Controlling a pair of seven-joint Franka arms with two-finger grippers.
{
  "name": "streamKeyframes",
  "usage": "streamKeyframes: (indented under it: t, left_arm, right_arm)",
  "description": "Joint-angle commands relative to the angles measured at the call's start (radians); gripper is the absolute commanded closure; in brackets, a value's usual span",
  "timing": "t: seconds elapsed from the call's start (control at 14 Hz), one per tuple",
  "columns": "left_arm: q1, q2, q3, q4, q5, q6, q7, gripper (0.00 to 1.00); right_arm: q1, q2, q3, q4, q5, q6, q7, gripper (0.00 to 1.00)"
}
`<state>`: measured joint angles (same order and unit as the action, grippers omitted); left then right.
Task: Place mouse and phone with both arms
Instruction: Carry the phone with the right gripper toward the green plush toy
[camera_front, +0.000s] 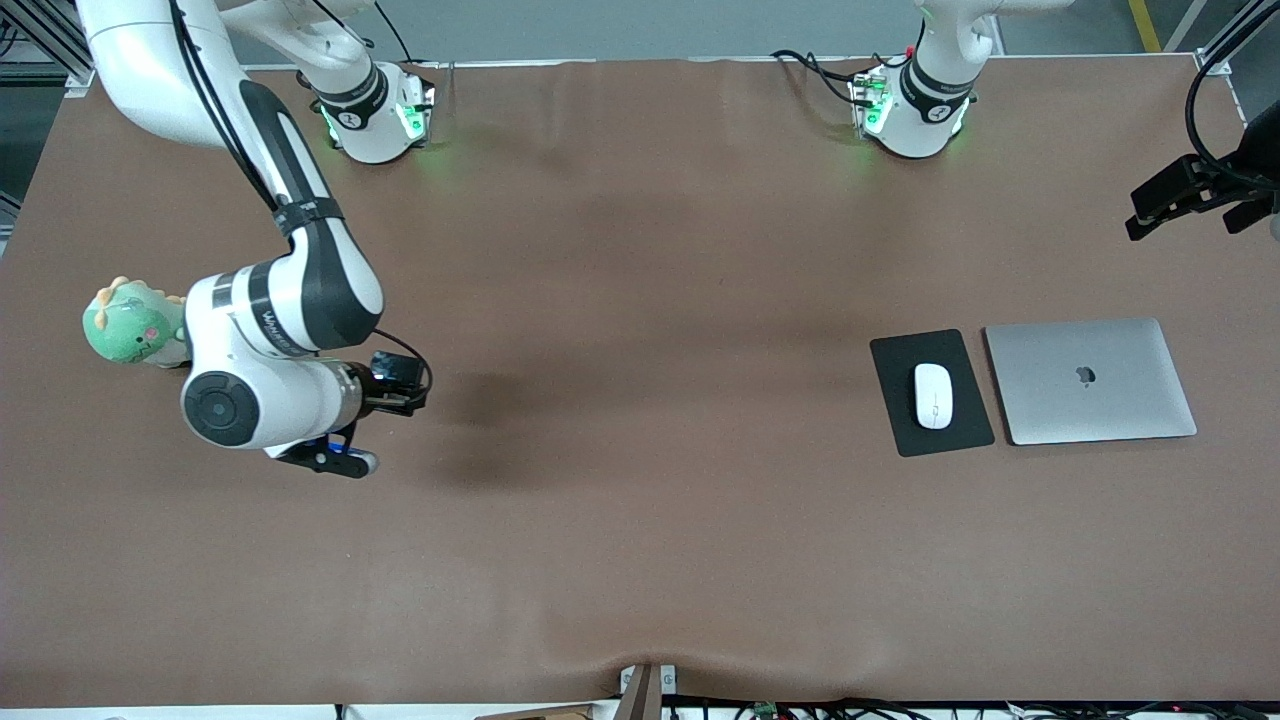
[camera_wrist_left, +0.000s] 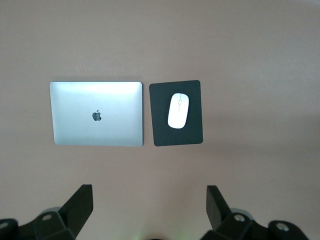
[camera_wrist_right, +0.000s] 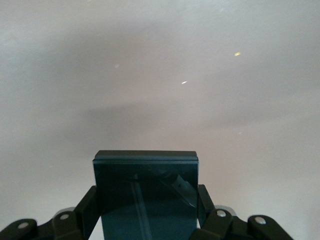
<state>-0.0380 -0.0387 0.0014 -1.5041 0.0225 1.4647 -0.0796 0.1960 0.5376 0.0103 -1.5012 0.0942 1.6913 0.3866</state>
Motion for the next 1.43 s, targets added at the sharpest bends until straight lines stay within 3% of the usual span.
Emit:
streamKeyframes:
  t: [0.0, 0.21, 0.64, 0.86, 1.14, 1.36]
  left_arm:
    - [-0.003, -0.024, 0.009, -0.015, -0.012, 0.006, 0.006, 0.00]
    - [-0.006, -0.018, 0.003, -0.015, -0.015, 0.006, -0.002, 0.00]
    - [-0.005, -0.026, 0.003, -0.005, -0.018, 0.005, 0.004, 0.00]
    - [-0.008, -0.024, -0.001, -0.011, -0.016, -0.003, -0.002, 0.00]
    - [-0.016, -0.009, -0.001, -0.010, -0.012, -0.024, -0.016, 0.00]
    - [-0.017, 0.003, -0.008, -0.010, -0.006, -0.020, -0.014, 0.00]
  right_arm:
    - [-0.007, -0.064, -0.061, -0.076, -0.010, 0.007, -0.109, 1.00]
    - [-0.018, -0.076, -0.121, -0.111, -0.010, 0.021, -0.208, 1.00]
    - [-0.023, -0.194, -0.202, -0.413, -0.010, 0.279, -0.350, 1.00]
    - [-0.030, -0.220, -0.214, -0.534, -0.010, 0.402, -0.361, 1.00]
    - [-0.107, -0.237, -0.233, -0.694, -0.008, 0.605, -0.526, 1.00]
    - [-0.136, -0.232, -0.233, -0.725, -0.005, 0.646, -0.569, 1.00]
